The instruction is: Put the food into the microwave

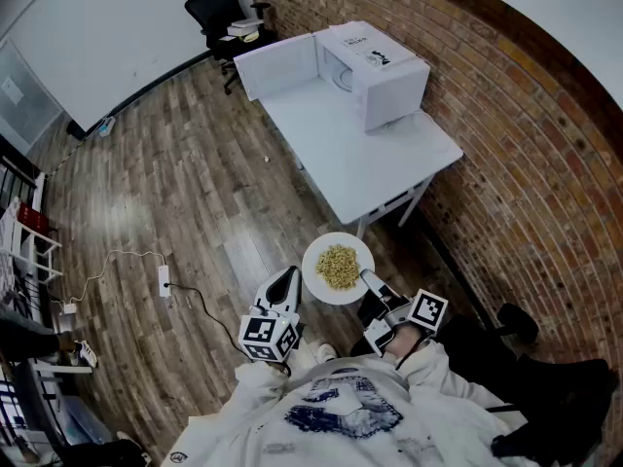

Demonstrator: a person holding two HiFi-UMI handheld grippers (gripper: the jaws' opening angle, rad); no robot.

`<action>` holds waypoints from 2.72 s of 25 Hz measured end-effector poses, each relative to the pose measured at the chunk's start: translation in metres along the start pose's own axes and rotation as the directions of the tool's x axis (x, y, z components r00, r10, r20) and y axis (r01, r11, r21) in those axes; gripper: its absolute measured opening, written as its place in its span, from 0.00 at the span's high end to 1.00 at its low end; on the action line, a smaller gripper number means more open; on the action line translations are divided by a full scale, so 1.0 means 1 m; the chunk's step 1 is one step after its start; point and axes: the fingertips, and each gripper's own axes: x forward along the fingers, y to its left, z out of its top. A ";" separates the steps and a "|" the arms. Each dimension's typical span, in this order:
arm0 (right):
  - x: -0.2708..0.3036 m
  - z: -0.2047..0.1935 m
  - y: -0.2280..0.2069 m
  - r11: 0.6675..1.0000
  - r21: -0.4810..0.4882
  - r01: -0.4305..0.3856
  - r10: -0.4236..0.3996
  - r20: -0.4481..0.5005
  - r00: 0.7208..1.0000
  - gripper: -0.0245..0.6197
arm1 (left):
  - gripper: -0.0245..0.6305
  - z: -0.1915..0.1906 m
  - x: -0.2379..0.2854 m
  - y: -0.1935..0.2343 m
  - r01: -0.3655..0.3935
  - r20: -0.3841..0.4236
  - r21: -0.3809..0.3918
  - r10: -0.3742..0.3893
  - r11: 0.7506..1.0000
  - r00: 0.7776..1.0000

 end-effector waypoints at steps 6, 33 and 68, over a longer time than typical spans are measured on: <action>0.017 -0.031 -0.001 1.000 -0.011 0.003 -0.003 -0.030 1.000 0.93 | 0.95 -0.007 -0.027 0.031 -0.048 -0.003 -0.028 0.048 0.998 0.999; 0.069 0.060 -0.012 1.000 -0.018 -0.007 0.004 -0.149 0.989 0.93 | 0.95 0.008 0.063 0.037 -0.218 0.023 -0.010 0.218 0.976 0.976; 0.374 0.054 -0.018 0.998 -0.029 0.058 -0.061 -0.129 0.990 0.93 | 0.95 0.081 0.175 0.315 -0.190 -0.007 -0.061 0.190 0.980 0.982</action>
